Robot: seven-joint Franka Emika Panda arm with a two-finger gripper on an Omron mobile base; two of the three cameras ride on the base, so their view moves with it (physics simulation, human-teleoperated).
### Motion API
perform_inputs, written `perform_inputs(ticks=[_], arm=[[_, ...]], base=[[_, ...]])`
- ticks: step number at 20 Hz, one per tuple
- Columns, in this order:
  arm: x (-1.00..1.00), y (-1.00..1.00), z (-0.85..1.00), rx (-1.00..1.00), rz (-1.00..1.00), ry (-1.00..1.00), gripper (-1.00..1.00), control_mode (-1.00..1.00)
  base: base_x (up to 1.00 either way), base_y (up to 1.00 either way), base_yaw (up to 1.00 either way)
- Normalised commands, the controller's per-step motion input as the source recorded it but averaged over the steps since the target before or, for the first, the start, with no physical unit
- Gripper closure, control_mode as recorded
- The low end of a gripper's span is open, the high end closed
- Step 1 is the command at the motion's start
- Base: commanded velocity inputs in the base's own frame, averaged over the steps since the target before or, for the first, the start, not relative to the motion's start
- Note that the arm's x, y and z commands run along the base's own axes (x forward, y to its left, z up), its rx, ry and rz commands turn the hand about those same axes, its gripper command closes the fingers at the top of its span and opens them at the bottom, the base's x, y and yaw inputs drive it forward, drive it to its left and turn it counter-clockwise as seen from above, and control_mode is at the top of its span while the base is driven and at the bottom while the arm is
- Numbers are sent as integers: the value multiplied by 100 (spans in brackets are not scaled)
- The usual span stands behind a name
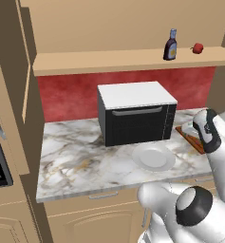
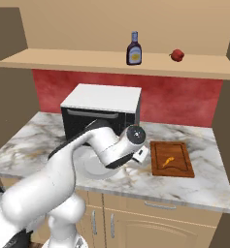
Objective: Pick the shrimp from the plate and place it on the cutting board. Then pick the condiment bottle from the cabinet and place it next to the cutting board.
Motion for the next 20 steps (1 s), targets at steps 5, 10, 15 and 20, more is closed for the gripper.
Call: perform_inputs(ticks=[5, 10, 15, 20], arm=[[-76, 55, 38, 2, -9, -18, -100, -100], [-73, 28, 39, 14, -20, -6, -100, -100], [-52, 26, 33, 22, -21, 1, -100, -100], [-35, 21, 21, 29, -19, 12, -100, -100]], base=[[0, 0, 0], [0, 0, 0], [0, 0, 0], [0, 0, 0]])
